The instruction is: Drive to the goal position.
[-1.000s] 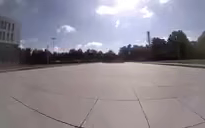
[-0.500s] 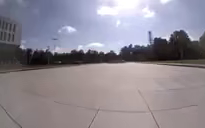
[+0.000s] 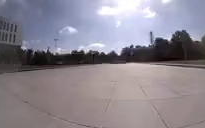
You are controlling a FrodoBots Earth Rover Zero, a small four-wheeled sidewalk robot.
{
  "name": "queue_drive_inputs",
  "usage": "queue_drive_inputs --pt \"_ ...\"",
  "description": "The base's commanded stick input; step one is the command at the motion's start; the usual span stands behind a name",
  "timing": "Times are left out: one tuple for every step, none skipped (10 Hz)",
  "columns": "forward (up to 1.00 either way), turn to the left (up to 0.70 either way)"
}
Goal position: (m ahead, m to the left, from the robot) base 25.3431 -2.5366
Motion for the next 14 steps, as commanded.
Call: queue_drive_inputs --pt "0.70 0.00" --pt "0.70 0.00" --pt "0.70 0.00" --pt "0.70 0.00" --pt "0.70 0.00" --pt "0.70 0.00" --pt "0.70 0.00" --pt "0.70 0.00" --pt "0.70 0.00" --pt "0.70 0.00" --pt "0.70 -0.01" --pt "0.70 -0.01" --pt "0.70 0.00" --pt "0.70 0.00"
